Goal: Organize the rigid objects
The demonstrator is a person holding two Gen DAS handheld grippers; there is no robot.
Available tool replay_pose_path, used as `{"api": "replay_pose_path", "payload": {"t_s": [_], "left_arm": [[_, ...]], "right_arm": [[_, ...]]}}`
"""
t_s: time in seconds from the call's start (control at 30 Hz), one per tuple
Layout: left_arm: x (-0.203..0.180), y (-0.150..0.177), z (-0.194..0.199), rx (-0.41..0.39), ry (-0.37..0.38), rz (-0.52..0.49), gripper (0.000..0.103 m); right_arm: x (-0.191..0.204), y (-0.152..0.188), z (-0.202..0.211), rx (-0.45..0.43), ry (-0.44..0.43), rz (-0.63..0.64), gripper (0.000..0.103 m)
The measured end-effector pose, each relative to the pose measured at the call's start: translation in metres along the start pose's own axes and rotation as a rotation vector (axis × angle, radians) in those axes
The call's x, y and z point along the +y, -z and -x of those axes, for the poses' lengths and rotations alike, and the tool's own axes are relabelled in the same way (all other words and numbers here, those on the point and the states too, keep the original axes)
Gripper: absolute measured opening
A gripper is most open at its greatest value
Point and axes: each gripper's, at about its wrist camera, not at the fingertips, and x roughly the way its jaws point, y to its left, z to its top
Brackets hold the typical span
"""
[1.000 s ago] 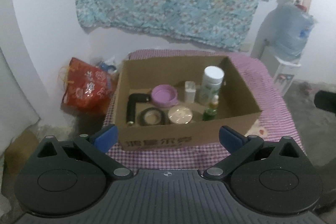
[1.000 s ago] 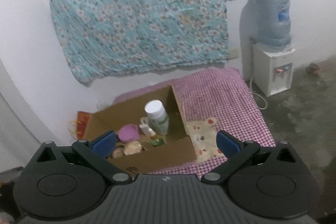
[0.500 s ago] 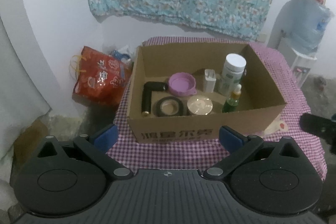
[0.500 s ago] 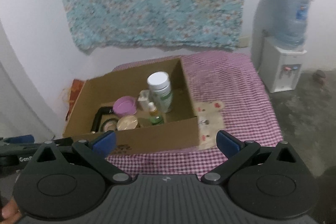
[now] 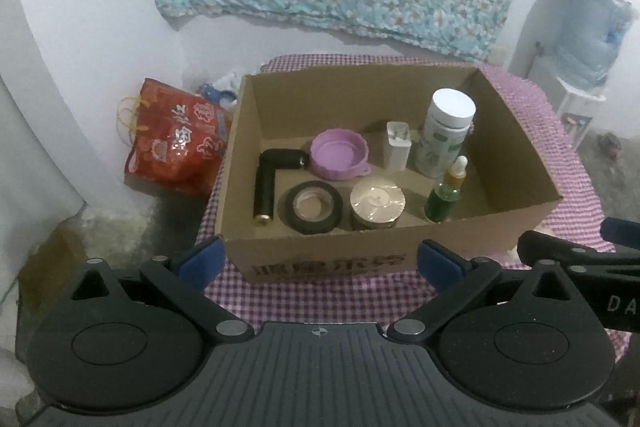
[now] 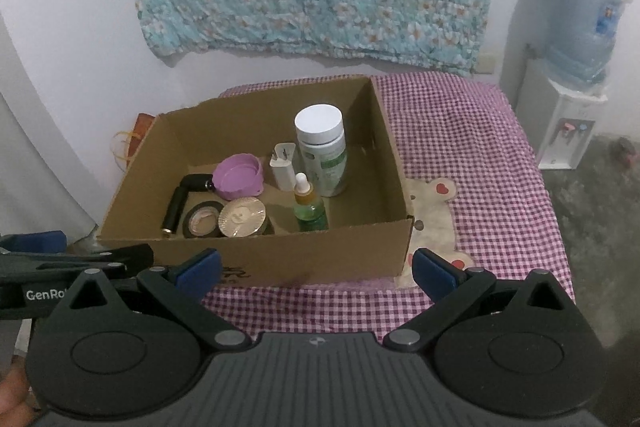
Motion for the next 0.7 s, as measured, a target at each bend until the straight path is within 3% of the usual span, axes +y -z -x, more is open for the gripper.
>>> {"api": "replay_pose_path", "payload": {"t_s": [0.7], "left_arm": [[-0.002,-0.005,-0.011,0.012,-0.012,-0.016,0.102]], "right_arm": [[-0.005,-0.005,-0.020,0.021,0.022,0.006,0.103]]}}
